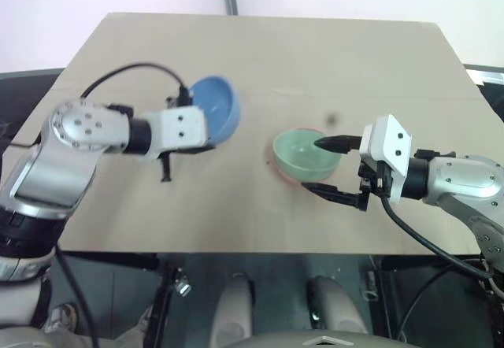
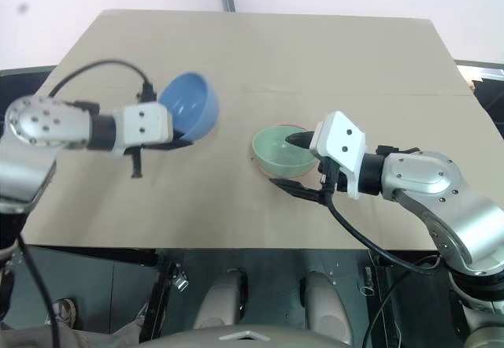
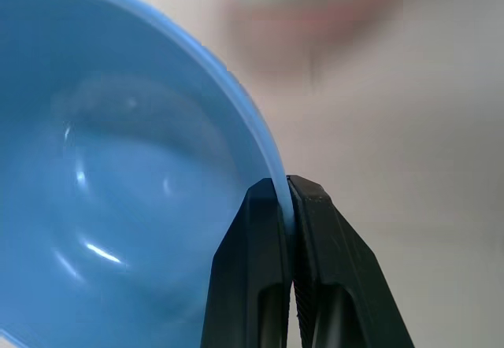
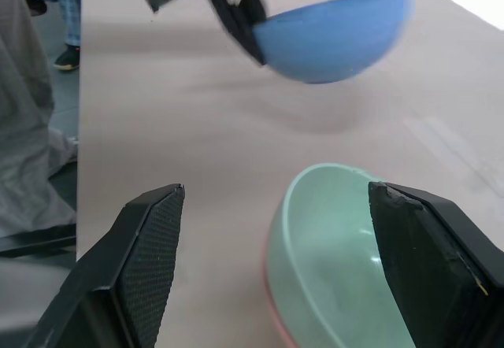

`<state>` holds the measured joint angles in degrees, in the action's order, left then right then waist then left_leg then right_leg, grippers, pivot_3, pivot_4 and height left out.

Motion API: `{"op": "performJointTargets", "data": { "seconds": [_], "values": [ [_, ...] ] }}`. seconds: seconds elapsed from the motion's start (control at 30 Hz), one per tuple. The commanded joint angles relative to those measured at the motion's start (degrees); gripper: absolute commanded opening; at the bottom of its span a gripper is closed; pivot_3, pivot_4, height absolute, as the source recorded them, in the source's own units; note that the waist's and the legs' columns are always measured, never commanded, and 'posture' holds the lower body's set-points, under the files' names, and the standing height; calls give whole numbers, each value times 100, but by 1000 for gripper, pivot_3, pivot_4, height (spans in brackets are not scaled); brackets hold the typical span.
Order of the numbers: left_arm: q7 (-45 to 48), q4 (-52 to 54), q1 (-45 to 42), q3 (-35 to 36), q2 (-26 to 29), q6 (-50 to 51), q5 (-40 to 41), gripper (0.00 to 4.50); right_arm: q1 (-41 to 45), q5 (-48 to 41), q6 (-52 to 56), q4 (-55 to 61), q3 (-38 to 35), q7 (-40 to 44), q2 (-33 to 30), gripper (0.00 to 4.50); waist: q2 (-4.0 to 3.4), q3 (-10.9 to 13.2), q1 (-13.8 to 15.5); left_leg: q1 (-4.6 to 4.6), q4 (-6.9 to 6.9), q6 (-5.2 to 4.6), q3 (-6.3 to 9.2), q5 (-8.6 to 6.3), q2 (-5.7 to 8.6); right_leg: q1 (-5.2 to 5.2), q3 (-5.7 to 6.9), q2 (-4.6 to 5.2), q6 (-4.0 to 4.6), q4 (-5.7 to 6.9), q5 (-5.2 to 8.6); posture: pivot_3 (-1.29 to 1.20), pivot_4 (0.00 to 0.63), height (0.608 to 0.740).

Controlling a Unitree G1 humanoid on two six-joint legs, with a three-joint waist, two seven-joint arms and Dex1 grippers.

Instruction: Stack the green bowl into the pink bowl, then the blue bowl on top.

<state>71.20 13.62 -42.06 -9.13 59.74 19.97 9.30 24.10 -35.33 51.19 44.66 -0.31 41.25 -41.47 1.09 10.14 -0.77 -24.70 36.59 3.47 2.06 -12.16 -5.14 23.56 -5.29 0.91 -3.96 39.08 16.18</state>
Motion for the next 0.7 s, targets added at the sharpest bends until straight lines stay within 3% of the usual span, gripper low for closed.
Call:
{"op": "performJointTargets", "data": {
  "seconds": [0.03,0.2,0.43,0.53,0.6,0.7],
  "values": [
    [457,-486,-877,-378,-635,-164,139,170,-169,-254,106,374,-498,-222,-118,4083,0,0,44,0,2,0,1,0,1,-3,0,0,0,0,0,0,150,740],
    [1247,-1003,-1622,-1004,-1498,-347,195,170,-691,-426,383,778,-1023,-620,-324,4083,-1,0,-9,-5,12,-1,5,0,1,-4,0,-1,0,0,-1,0,150,740],
    [1967,-1805,-1858,-1633,-1913,-1226,-310,170,-1151,-643,665,1193,-1510,-1106,-452,4083,-2,0,-25,1,17,-1,6,0,1,-4,-1,-3,0,17,0,0,150,740],
    [2072,-2080,-1896,-1658,-1983,-1609,-448,843,-1259,-761,719,1312,-1618,-1263,-470,4083,-2,0,-17,0,31,-1,8,0,1,-4,-1,-4,0,31,1,0,150,740],
    [1751,-2329,-1954,-1552,-2166,-1838,-593,1784,-1355,-821,745,1396,-1688,-1379,-458,4083,-1,0,-7,-2,41,-2,8,0,1,-5,-2,-3,0,34,1,0,150,740],
    [1734,-2374,-1961,-1325,-2152,-1789,-490,1784,-1482,-933,733,1450,-1764,-1497,-462,4083,-1,0,-2,-5,51,-3,10,-1,2,-9,-1,-3,-1,36,1,0,150,740]
  ]
}}
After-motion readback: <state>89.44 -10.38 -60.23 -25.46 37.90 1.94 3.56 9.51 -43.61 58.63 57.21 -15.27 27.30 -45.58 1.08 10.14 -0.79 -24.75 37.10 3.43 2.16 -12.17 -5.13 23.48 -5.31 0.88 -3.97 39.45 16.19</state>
